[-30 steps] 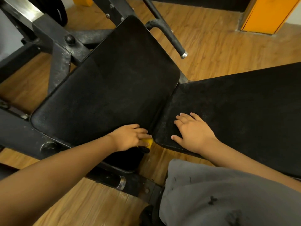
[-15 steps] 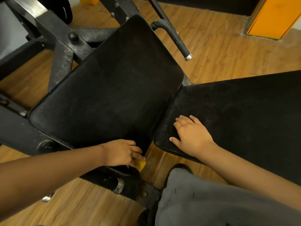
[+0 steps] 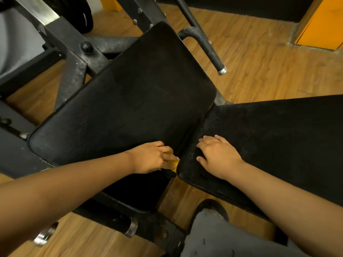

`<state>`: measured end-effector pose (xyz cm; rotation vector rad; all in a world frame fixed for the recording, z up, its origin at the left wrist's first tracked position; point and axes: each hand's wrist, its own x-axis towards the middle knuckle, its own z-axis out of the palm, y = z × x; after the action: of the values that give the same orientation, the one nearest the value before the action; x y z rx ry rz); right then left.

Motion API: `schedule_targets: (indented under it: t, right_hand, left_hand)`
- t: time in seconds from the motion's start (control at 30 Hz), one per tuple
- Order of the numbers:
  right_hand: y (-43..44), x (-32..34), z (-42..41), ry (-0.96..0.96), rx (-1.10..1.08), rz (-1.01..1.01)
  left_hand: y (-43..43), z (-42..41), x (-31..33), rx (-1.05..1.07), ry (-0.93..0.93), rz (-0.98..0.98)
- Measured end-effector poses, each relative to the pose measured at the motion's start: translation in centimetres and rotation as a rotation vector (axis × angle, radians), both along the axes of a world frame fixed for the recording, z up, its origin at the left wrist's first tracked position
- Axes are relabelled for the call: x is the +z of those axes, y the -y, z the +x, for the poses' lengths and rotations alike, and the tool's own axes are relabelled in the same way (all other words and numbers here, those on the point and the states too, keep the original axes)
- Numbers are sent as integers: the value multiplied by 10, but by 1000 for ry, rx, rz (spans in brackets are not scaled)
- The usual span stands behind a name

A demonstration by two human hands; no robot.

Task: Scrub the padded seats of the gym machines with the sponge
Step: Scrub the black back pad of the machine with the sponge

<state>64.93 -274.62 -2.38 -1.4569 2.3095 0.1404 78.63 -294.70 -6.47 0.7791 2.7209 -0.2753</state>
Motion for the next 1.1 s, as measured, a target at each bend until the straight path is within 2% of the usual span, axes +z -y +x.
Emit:
schedule_targets:
  t: [0.27, 0.73, 1.1]
  right_hand:
    - [3, -8, -3, -59, 8, 80]
    - [5, -10, -5, -40, -32, 1]
    - [4, -12, -12, 37, -55, -89]
  left_hand:
    - [15, -10, -6, -142, 19, -17]
    - [24, -75, -2, -102, -11, -2]
    - [26, -127, 10, -63, 50, -142]
